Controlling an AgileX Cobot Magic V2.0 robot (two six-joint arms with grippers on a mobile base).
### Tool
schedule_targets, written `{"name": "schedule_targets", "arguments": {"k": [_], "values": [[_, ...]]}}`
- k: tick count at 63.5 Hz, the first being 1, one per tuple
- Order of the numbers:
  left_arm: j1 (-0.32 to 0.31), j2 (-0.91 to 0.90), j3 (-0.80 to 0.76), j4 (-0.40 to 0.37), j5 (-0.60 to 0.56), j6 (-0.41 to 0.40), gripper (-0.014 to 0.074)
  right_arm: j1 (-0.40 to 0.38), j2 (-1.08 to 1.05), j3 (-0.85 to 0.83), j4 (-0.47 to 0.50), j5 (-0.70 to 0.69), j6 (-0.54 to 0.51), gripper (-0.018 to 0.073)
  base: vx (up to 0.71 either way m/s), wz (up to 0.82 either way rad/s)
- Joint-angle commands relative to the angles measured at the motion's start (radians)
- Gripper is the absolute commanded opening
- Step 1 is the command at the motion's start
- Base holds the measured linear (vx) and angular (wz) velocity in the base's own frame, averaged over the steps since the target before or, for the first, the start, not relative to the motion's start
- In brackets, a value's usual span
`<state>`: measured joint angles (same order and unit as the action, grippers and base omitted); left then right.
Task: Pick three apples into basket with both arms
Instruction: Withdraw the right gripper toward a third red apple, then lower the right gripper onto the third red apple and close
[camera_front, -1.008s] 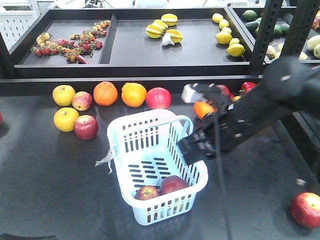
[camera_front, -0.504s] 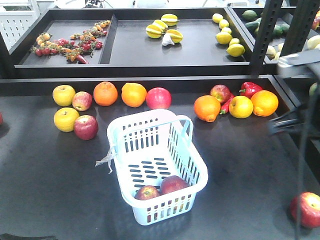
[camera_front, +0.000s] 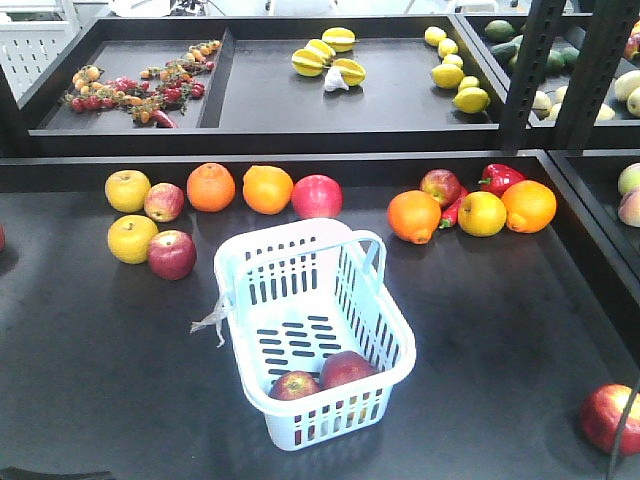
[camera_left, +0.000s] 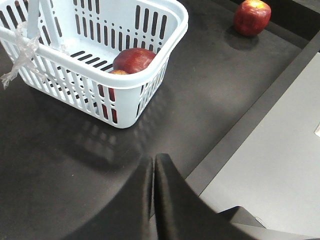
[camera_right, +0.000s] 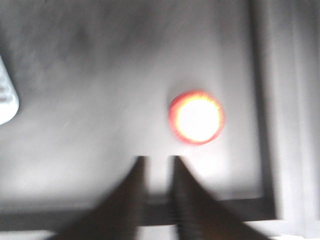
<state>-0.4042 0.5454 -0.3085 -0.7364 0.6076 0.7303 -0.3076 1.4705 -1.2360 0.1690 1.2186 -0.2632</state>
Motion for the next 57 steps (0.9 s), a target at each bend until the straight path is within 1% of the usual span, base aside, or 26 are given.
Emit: {"name": "schedule_targets", "arguments": {"k": [1, 4, 6, 9, 11, 15, 28, 57], "values": [[-0.004, 0.005, -0.026, -0.034, -0.043, -0.009, -0.0008, -0.013, 0.041, -0.022, 0.016, 0.001, -0.03, 0.047, 0.0, 0.0], [-0.004, 0.005, -0.026, -0.034, -0.043, -0.009, -0.0008, -0.013, 0.071, -0.022, 0.014, 0.001, -0.03, 0.0574, 0.0, 0.0], [-0.004, 0.005, -0.026, -0.034, -0.043, -0.009, -0.0008, -0.013, 0.09, -0.022, 0.014, -0.001, -0.03, 0.0628, 0.0, 0.0], [-0.004, 0.005, -0.026, -0.034, -0.043, -0.009, -0.0008, -0.013, 0.124, -0.022, 0.014, -0.004, -0.03, 0.07, 0.0, 0.0], [-0.004, 0.005, -0.026, -0.034, -0.043, -0.009, -0.0008, -0.013, 0.143, -0.022, 0.014, -0.005, -0.03, 0.073, 0.0, 0.0], [-0.004, 0.005, -0.026, -0.034, -0.043, -0.009, -0.0008, -0.013, 0.183, -0.022, 0.006, -0.018, -0.03, 0.0728, 0.0, 0.0], [-0.004, 0.005, -0.026, -0.034, -0.043, -0.009, -0.0008, -0.013, 0.281, -0.022, -0.087, -0.082, 0.021, 0.0704, 0.0, 0.0], [-0.004, 0.005, -0.026, -0.033, -0.047, -0.009, -0.0008, -0.01, 0.44, -0.022, -0.088, -0.204, 0.044, 0.0668, 0.0, 0.0]]}}
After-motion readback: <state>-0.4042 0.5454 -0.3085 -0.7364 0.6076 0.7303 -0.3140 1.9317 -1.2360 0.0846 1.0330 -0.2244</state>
